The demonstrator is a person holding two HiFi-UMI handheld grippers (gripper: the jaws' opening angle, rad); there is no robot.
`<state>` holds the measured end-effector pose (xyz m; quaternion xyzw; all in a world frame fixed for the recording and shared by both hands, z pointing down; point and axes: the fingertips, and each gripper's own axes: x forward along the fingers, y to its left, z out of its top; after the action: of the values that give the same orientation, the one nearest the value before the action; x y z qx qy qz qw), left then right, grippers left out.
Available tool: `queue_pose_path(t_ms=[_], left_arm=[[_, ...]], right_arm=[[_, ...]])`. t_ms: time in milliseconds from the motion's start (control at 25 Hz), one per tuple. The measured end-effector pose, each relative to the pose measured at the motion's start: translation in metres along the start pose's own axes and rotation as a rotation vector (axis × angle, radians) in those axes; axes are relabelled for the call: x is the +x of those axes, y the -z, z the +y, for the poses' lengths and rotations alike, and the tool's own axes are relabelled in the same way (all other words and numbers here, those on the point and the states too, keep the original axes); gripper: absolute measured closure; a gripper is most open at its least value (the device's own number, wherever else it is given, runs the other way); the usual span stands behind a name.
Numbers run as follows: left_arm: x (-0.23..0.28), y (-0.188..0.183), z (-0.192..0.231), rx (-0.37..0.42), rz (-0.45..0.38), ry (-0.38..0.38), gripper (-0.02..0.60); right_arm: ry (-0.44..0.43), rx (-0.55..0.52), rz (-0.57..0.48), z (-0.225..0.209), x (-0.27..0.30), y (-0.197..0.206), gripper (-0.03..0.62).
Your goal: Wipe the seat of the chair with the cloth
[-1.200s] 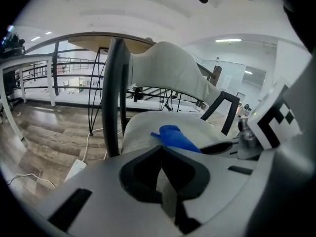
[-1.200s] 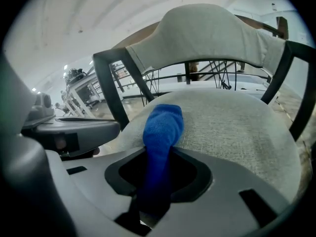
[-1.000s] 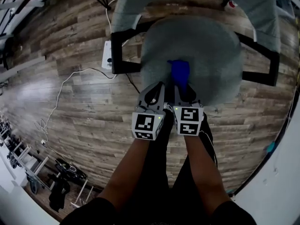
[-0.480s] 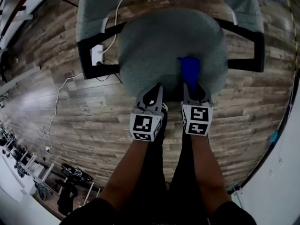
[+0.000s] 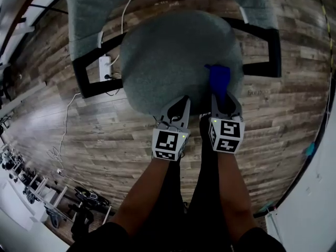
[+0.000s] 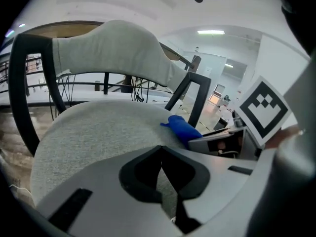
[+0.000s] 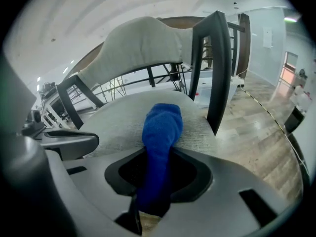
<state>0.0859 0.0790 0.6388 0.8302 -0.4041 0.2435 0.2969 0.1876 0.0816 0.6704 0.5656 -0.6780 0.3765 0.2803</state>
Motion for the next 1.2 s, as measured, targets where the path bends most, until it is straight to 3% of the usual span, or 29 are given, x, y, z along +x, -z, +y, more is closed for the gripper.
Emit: queue_pose_path(t_ms=[400,600,880,1200], left_arm=[[0.011,-0.002,-0.029,0.03,0.015,0.044,0.58],[0.015,-0.003,-0.037,0.03,0.012,0.04,0.58],[0.017,-0.018,-0.038,0.023,-0.016,0.033,0.58],[-0.018,-0.088,-0.027,0.03,-0.102,0.004,0.58]], right_arm=[[0.071,0.01,0.001,-0.056,-0.012,0.004,0.48],[0.062,0.037,-0.004,-0.07,-0.014,0.006,0.48],[0.021,-0.049,-0.067,-0.06,-0.022,-0.007,0.48],[-0.049,-0.124,-0.179,-0.017,-0.064,-0.059,0.48]])
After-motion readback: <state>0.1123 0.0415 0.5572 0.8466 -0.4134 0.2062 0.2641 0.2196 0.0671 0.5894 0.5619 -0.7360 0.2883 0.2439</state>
